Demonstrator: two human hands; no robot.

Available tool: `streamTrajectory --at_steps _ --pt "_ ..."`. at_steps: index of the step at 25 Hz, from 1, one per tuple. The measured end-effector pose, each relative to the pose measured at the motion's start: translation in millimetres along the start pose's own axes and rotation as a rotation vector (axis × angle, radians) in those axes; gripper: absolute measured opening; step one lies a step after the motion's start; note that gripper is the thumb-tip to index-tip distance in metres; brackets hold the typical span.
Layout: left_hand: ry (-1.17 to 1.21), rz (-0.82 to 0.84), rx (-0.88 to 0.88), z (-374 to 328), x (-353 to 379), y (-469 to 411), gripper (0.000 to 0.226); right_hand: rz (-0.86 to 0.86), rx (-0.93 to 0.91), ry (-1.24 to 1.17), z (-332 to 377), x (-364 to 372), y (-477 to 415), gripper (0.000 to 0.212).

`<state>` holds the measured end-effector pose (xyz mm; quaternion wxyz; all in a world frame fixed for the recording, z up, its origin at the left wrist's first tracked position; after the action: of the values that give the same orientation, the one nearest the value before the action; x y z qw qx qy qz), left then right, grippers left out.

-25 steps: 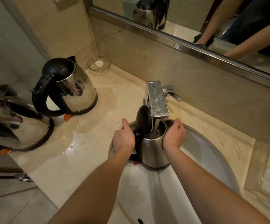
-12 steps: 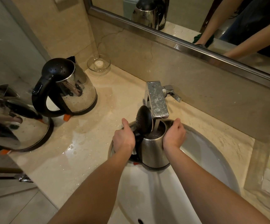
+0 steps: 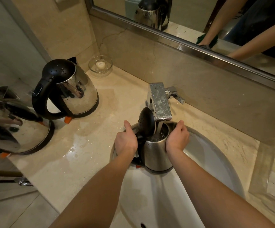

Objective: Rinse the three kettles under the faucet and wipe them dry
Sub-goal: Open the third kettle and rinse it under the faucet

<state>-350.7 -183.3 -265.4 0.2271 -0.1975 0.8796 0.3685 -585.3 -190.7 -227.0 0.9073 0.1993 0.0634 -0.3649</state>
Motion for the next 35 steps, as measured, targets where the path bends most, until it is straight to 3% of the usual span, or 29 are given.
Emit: streamTrajectory --at_steps 35 --pt "-0.006 -0.023 -0.008 1.2 -1.5 1.9 0.065 0.021 0.018 0.004 -8.7 2.5 -4.6 0.041"
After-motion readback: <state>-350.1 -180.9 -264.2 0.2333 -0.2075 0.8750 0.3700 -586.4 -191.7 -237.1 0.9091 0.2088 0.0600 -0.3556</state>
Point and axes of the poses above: each hand's wrist, its own y-axis away from the middle knuckle, its own x-axis out of the palm, z = x × y, the point moved 9 cm from there along -y, towards the middle knuckle, and after that the axes turned 6 degrees about -y, right-handed, at the moved point
